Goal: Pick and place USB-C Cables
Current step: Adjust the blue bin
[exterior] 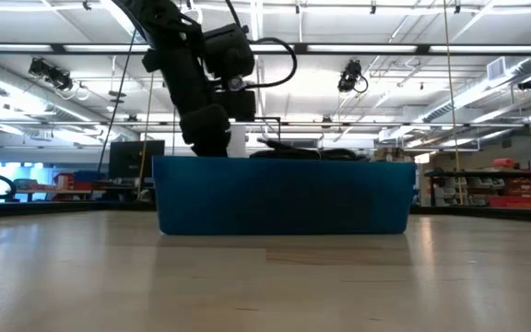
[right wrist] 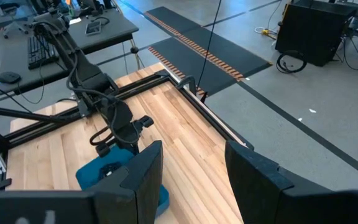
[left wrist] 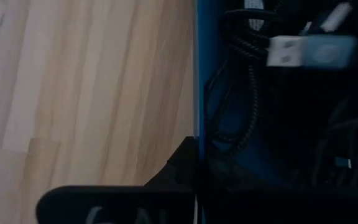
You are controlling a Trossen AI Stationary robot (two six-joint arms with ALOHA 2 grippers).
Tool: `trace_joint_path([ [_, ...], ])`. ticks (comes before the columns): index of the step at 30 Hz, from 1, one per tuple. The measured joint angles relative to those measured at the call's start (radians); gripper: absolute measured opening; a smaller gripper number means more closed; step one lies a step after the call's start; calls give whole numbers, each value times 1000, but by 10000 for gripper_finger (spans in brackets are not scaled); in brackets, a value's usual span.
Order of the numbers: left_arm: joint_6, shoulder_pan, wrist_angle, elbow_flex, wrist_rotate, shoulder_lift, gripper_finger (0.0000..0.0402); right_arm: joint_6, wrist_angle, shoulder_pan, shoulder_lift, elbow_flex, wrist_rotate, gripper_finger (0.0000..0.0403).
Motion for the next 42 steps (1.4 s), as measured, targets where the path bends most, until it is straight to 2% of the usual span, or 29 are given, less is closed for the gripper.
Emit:
trace_joint_path([
  [6,5,0,13,0,9,30,7,15,0,0,0,0,0,180],
  [12,-8,0,54,23,5,37,34,13,0,0,0,0,0,180],
  [19,32,4,-7,178,-131,37,53,11,0,0,0,0,1,180],
  [24,23,4,-207,384,-212,37,58,36,-52,0,8,0,0,180],
  [28,-83,3,-451,587,-257,36,54,49,-76,0,22,-27,-37,165],
  [31,-158,-4,-679,728,-346,35,41,41,-79,0,31,-59,-89,122],
  [34,-252,-22,-939,847,-429,35,14,47,-81,0,42,-112,-140,50],
  [35,-291,-33,-1017,876,-446,34,8,45,-81,0,46,-135,-147,25],
  [37,-386,-58,-1158,914,-468,33,6,46,-81,0,53,-192,-157,11],
  [42,-477,-133,-1158,861,-478,-25,4,78,-82,0,53,-400,-159,4],
])
